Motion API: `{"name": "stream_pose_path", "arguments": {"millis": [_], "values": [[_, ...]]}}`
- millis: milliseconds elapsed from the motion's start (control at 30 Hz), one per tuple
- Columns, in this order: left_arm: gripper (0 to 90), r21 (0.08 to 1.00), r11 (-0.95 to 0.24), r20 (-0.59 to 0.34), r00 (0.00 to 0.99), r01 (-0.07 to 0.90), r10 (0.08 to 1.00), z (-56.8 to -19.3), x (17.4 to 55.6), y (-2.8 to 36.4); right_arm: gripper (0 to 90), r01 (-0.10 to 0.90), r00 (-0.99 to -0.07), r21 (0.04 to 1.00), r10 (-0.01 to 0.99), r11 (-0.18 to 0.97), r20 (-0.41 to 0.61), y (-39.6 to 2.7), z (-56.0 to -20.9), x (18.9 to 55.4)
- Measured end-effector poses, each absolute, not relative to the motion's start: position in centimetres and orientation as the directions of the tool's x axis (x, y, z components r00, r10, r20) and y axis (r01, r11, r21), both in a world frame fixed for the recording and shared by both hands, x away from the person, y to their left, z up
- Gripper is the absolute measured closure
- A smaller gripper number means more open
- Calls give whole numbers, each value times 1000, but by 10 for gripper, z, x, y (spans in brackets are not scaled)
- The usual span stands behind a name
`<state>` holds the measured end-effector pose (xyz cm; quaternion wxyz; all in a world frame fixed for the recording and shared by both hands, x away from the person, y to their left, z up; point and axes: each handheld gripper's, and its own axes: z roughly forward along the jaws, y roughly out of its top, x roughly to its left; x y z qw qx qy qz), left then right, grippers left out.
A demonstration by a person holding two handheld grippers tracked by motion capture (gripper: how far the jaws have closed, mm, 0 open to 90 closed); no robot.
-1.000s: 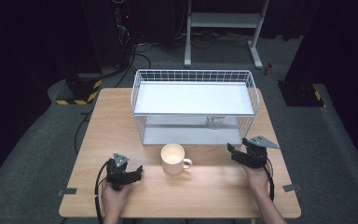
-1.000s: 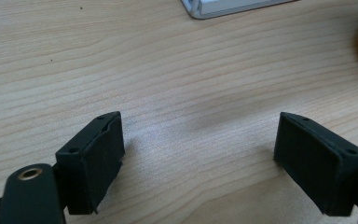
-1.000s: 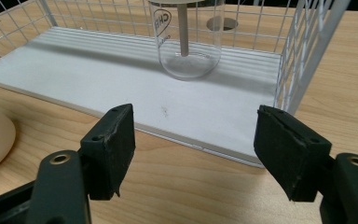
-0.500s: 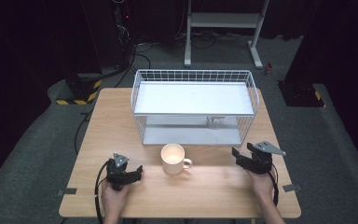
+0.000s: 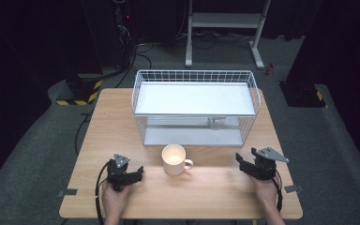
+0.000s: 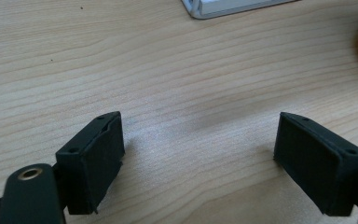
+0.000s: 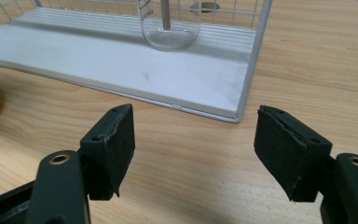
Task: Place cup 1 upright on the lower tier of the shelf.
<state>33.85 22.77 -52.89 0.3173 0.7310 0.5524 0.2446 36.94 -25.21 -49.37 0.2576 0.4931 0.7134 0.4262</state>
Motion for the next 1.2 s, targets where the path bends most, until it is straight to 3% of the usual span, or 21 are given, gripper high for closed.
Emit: {"name": "stream_pose_path", "arguments": {"millis": [567,1200], "values": [[162,734,-189,8,269,653,963,-529,339,228,289,513,-365,847,928,138,70,-262,-511,354],[162,734,-188,8,269,653,963,-529,339,228,291,551,-393,796,919,251,-18,-254,-521,349]]}}
